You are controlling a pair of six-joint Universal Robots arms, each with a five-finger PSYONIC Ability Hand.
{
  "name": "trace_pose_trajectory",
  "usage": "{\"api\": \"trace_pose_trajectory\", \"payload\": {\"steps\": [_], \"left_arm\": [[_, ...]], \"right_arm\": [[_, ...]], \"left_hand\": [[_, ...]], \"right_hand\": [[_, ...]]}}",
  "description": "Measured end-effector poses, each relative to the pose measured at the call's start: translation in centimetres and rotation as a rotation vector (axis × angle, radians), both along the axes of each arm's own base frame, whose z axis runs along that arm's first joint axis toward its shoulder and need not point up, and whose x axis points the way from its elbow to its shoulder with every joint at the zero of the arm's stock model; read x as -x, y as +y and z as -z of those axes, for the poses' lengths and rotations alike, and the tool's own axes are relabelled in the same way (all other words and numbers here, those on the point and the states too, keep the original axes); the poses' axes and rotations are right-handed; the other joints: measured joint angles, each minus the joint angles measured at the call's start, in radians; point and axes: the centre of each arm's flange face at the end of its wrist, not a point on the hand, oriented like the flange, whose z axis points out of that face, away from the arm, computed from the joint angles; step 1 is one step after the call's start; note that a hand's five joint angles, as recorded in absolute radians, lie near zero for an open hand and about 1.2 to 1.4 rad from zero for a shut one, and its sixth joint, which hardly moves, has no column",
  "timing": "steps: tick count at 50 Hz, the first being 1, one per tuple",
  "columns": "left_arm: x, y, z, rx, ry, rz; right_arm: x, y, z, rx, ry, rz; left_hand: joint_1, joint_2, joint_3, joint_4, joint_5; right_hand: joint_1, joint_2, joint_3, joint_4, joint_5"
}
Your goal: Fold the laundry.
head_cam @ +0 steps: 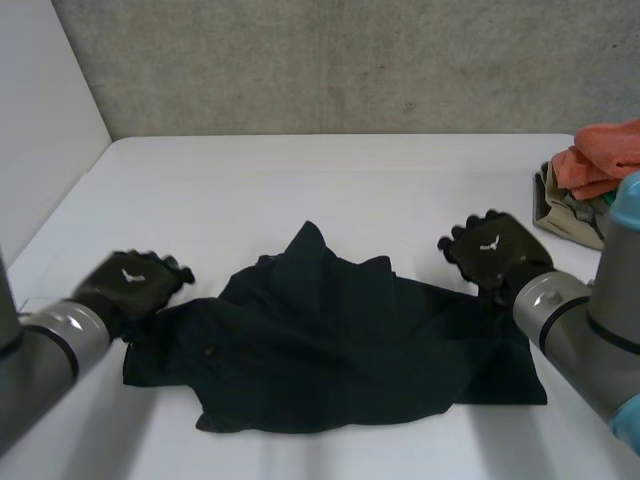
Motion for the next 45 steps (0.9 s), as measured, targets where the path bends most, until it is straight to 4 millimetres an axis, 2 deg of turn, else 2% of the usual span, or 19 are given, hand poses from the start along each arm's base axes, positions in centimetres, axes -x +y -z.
{"api": "trace_pose_trajectory", "payload": {"steps": [5,9,15,23,24,26,27,30,34,37,38,39,40,42,44,45], "left_arm": [[-1.4,-1.7,-1.3,0.004,0.103,-0.083],[-2.3,-3.0,-1.5,-0.03,0.172,-0.126],[-2.6,-4.5,0.3,-0.161,0.235,-0.128],[-1.5,-4.4,2.9,-0.395,0.32,-0.103],[-1.4,-4.4,3.1,-0.413,0.328,-0.105],[-1.2,-4.5,3.4,-0.431,0.339,-0.111],[-1.1,-4.6,3.6,-0.435,0.342,-0.113],[-0.8,-5.2,4.1,-0.427,0.34,-0.122],[-0.7,-6.6,4.1,-0.362,0.315,-0.141],[-0.6,-8.6,2.6,-0.236,0.303,-0.16],[-0.6,-8.6,2.6,-0.236,0.303,-0.16],[-0.5,-10.0,0.8,-0.134,0.311,-0.164],[-0.3,-10.7,-0.3,-0.078,0.32,-0.163],[0.2,-12.1,-3.8,0.079,0.359,-0.145],[1.1,-13.0,-8.0,0.248,0.416,-0.108],[1.5,-13.2,-9.3,0.299,0.435,-0.093]], "right_arm": [[0.1,-0.2,-1.2,-0.008,-0.053,0.014],[0.2,-0.4,-1.6,-0.026,-0.073,0.015],[0.3,-0.7,-1.3,-0.046,-0.072,0.012],[0.4,-0.9,0.1,-0.073,-0.049,0.018],[0.4,-0.9,0.4,-0.077,-0.046,0.02],[0.5,-0.9,0.6,-0.079,-0.045,0.022],[0.5,-0.8,0.7,-0.079,-0.044,0.023],[0.5,-0.8,0.8,-0.073,-0.046,0.024],[0.5,-0.7,0.6,-0.058,-0.051,0.023],[0.6,-0.7,0.1,-0.039,-0.055,0.022],[0.6,-0.7,0.1,-0.039,-0.055,0.022],[0.6,-0.8,-0.2,-0.025,-0.057,0.021],[0.6,-0.8,-0.4,-0.02,-0.058,0.02],[0.6,-1.0,-0.8,0.0,-0.061,0.018],[0.5,-1.2,-1.4,0.021,-0.065,0.018],[0.5,-1.3,-1.5,0.027,-0.066,0.018]], "left_hand": [[0.0,0.0,0.0,0.0,0.0],[0.0,0.0,0.0,0.0,0.0],[0.022,0.045,0.04,0.056,0.031],[0.182,0.177,0.176,0.187,0.166],[0.341,0.31,0.309,0.323,0.303],[0.512,0.49,0.486,0.485,0.463],[0.512,0.49,0.486,0.485,0.463],[0.91,0.924,0.901,0.931,0.888],[0.933,0.975,0.945,0.99,0.92],[0.933,0.976,0.955,0.99,0.92],[0.933,0.976,0.955,0.99,0.92],[0.933,0.976,0.97,0.993,0.92],[0.933,0.976,0.97,0.993,0.92],[0.933,0.976,0.97,0.993,0.92],[0.934,0.976,0.97,0.993,0.92],[0.934,0.976,0.97,0.993,0.92]], "right_hand": [[-0.045,-0.066,-0.069,-0.071,-0.043],[-0.045,-0.066,-0.069,-0.071,-0.043],[-0.045,-0.066,-0.069,-0.071,-0.043],[-0.045,-0.066,-0.069,-0.072,-0.043],[-0.045,-0.066,-0.069,-0.071,-0.043],[-0.045,-0.066,-0.069,-0.071,-0.043],[-0.045,-0.066,-0.069,-0.072,-0.043],[-0.045,-0.066,-0.069,-0.071,-0.043],[-0.045,-0.066,-0.069,-0.072,-0.043],[-0.045,-0.066,-0.069,-0.072,-0.043],[-0.045,-0.066,-0.069,-0.072,-0.043],[-0.045,-0.066,-0.069,-0.071,-0.043],[-0.045,-0.066,-0.069,-0.072,-0.043],[-0.045,-0.066,-0.069,-0.072,-0.043],[-0.045,-0.066,-0.069,-0.071,-0.043],[-0.045,-0.066,-0.069,-0.072,-0.043]]}}
